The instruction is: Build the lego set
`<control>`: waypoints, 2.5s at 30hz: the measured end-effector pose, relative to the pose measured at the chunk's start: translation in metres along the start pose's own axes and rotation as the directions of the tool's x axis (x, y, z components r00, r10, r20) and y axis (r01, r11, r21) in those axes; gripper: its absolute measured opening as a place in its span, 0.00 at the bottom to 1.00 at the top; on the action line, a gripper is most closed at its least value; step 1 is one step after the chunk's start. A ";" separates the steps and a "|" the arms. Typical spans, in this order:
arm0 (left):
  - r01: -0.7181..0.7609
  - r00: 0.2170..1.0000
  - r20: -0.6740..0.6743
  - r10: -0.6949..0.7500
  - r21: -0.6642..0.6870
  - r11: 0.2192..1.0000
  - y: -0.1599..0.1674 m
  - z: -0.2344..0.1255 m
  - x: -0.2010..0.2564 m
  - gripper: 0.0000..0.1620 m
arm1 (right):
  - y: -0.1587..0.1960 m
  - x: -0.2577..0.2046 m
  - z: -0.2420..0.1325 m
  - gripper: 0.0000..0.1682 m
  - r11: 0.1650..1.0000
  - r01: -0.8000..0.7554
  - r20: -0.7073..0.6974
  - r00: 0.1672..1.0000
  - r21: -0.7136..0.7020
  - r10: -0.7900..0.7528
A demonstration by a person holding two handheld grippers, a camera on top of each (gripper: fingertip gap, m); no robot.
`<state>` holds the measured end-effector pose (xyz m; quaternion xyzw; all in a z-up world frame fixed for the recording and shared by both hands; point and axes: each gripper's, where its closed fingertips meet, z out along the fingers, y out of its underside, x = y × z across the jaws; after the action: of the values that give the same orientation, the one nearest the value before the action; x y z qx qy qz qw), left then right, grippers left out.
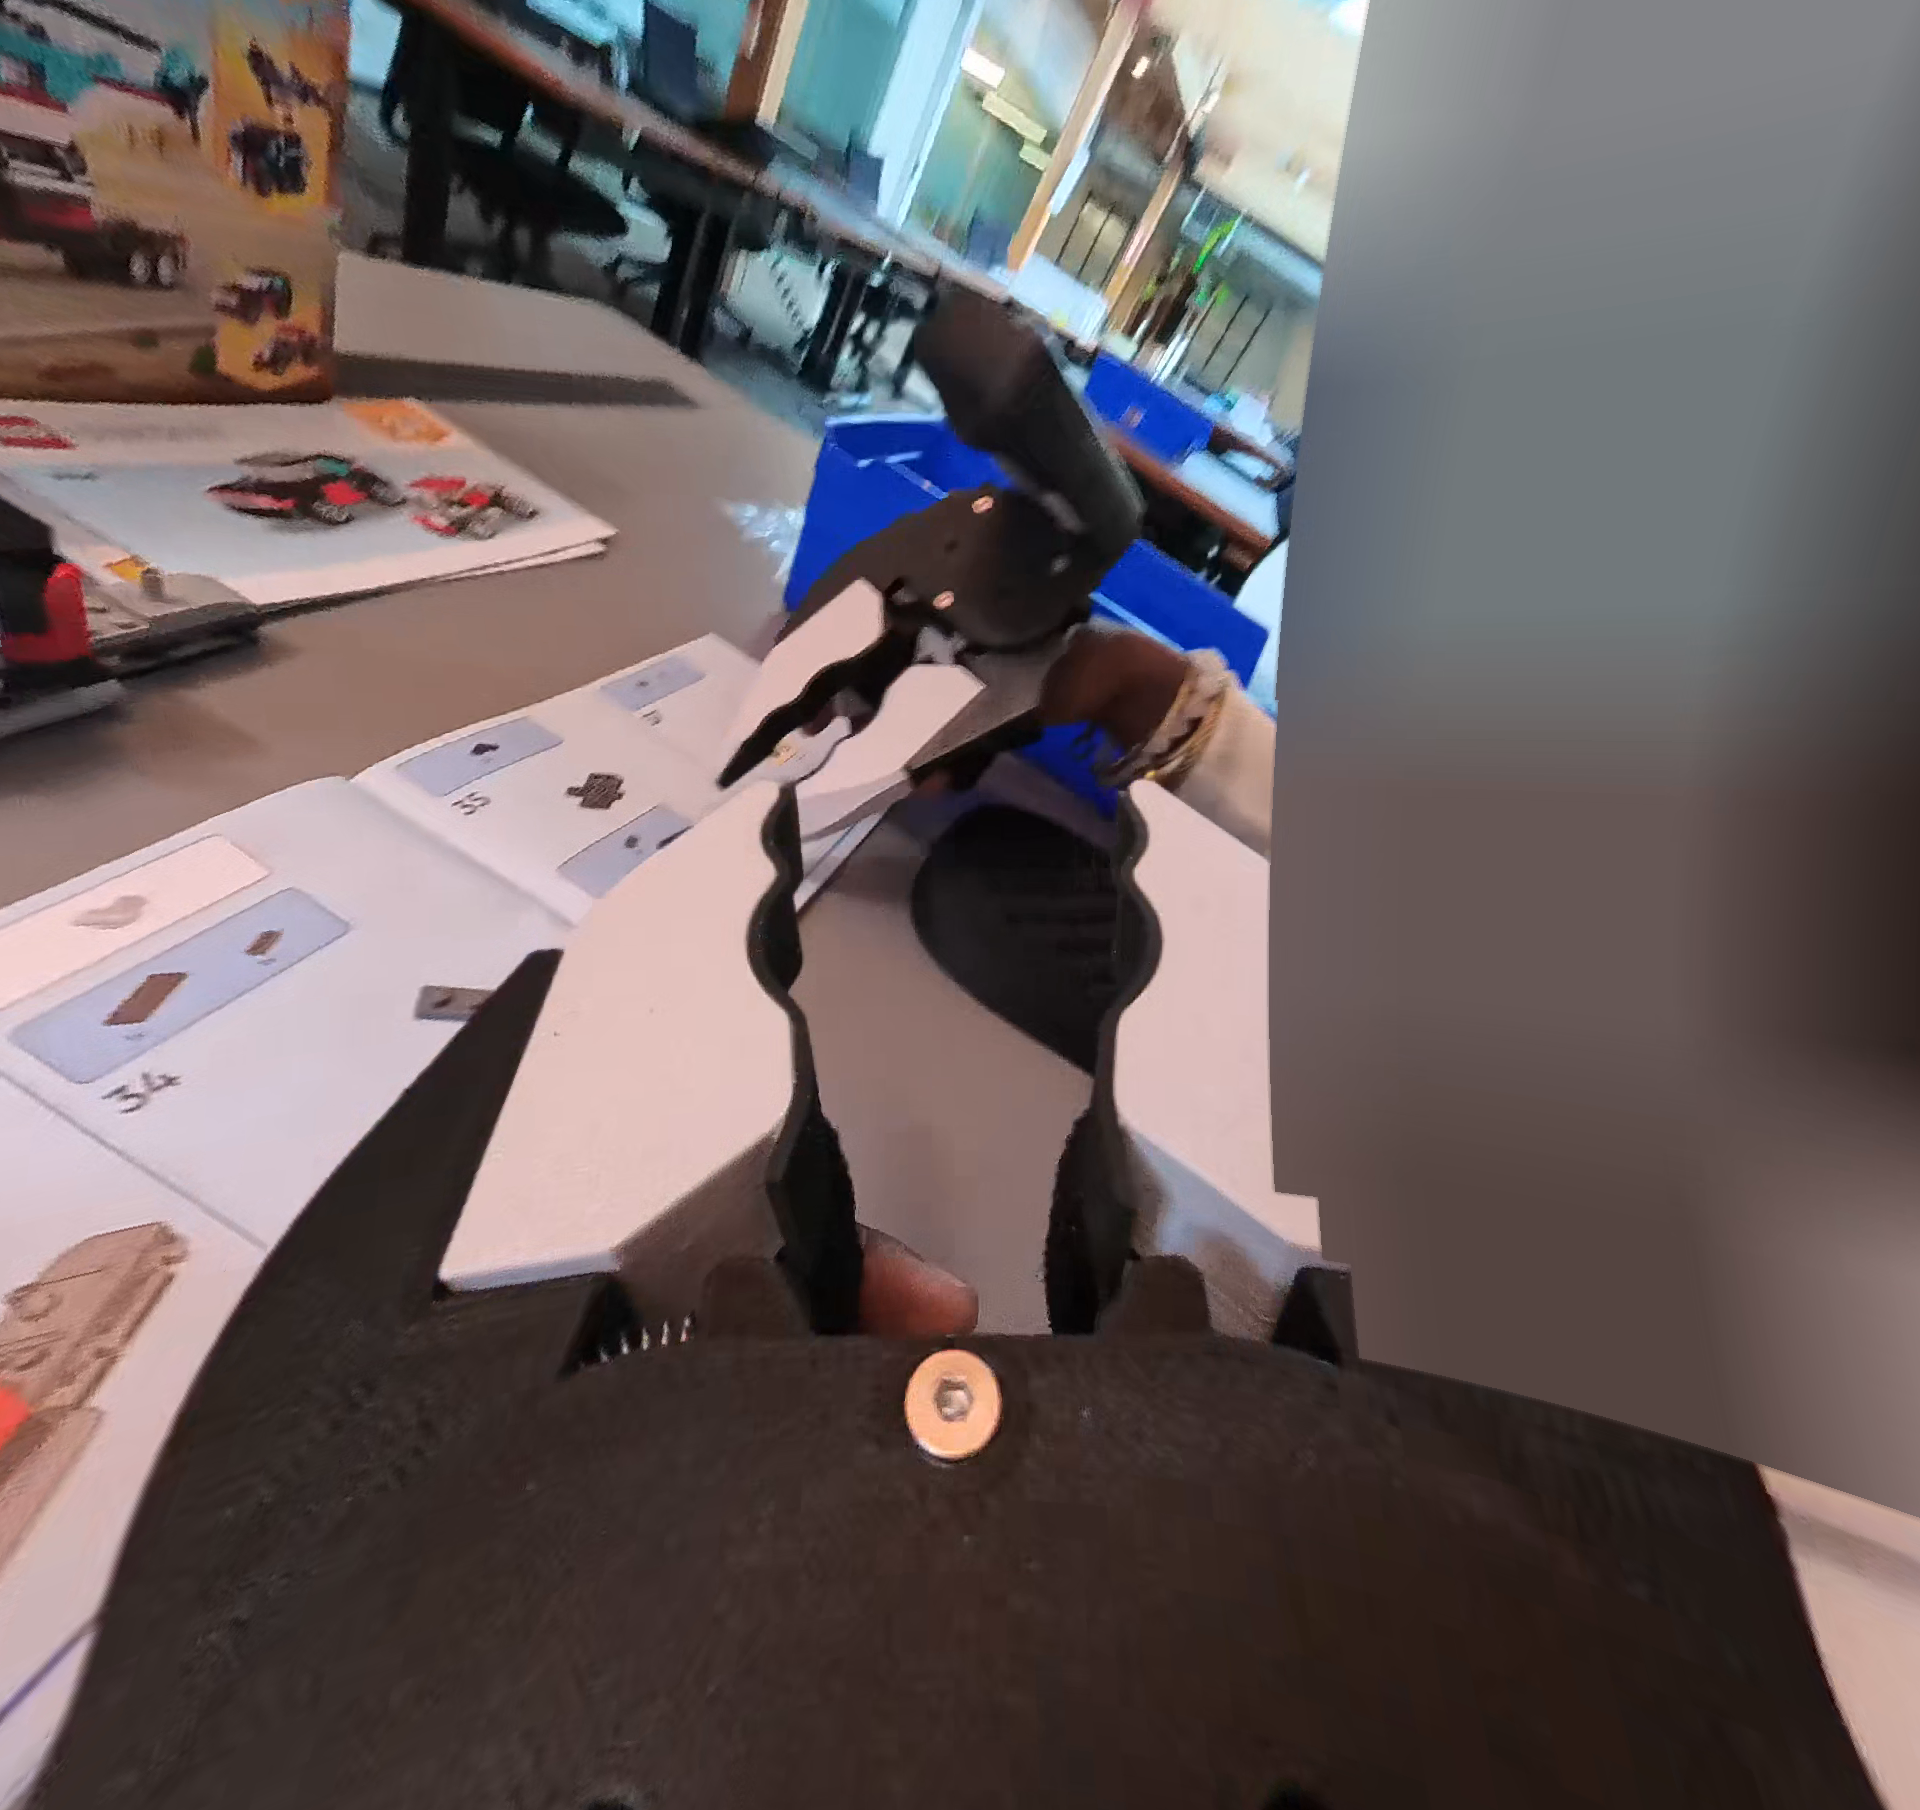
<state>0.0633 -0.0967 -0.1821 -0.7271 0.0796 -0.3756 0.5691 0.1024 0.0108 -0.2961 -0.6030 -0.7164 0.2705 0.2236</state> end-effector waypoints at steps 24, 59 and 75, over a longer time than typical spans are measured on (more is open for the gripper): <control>-0.310 0.947 0.049 0.317 -0.113 0.944 0.014 0.009 -0.018 0.31 | -0.056 -0.036 -0.026 0.10 0.951 0.246 0.171 0.945 0.189 -0.279; -0.424 0.904 0.006 0.427 -0.098 0.900 0.029 -0.014 -0.014 0.11 | -0.098 -0.036 0.059 0.11 0.854 0.502 0.369 0.774 0.139 -0.515; -0.377 0.926 -0.024 0.376 -0.103 0.921 0.028 -0.014 -0.015 0.11 | -0.080 -0.034 0.079 0.10 0.826 0.561 0.520 0.689 0.059 -0.505</control>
<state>0.0530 -0.1087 -0.2132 -0.7265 0.2388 -0.2560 0.5913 -0.0022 -0.0424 -0.3028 -0.2848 -0.9063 0.3064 0.0611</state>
